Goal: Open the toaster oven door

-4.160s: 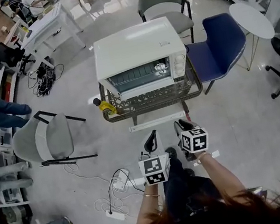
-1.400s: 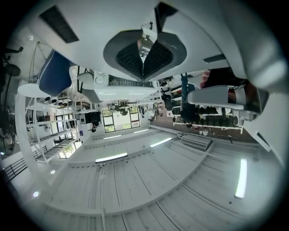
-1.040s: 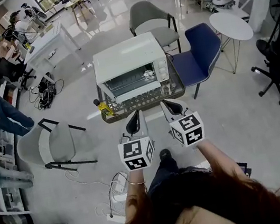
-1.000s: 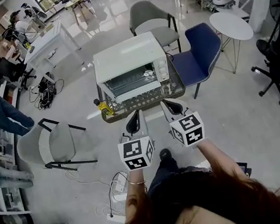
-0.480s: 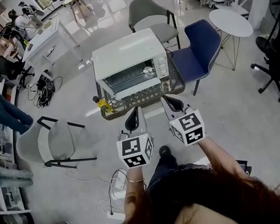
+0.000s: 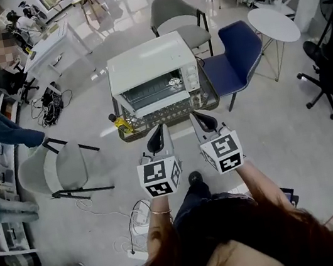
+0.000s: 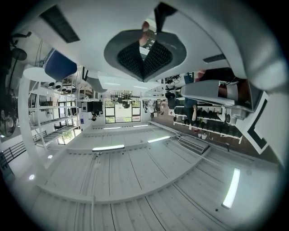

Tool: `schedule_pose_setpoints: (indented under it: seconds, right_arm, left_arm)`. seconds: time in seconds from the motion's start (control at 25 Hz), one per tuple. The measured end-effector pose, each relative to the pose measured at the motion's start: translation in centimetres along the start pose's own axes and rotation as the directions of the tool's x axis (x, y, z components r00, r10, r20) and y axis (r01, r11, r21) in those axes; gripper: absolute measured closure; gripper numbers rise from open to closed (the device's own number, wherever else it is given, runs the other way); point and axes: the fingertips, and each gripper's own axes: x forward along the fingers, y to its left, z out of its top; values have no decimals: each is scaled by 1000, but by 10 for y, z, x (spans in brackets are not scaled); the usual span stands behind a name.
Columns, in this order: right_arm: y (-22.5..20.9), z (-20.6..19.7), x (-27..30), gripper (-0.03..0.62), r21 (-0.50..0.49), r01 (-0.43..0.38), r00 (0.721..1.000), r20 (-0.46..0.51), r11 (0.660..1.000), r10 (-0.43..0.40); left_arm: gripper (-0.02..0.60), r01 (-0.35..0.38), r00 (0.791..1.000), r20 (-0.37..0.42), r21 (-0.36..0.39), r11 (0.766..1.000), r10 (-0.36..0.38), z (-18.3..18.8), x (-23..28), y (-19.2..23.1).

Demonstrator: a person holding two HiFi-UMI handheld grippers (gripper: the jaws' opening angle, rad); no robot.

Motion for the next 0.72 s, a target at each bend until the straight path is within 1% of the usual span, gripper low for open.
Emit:
schedule_pose_setpoints:
  seconds: [0.44, 0.72]
  right_arm:
    - [-7, 3, 4, 594, 6, 23, 1000, -2, 1000, -23]
    - [-11, -1, 6, 594, 15, 26, 1000, -8, 1000, -26]
  left_arm:
    - [567, 21, 1000, -7, -7, 1000, -21, 1, 10, -1]
    - [566, 26, 999, -21, -22, 999, -27, -8, 15, -2]
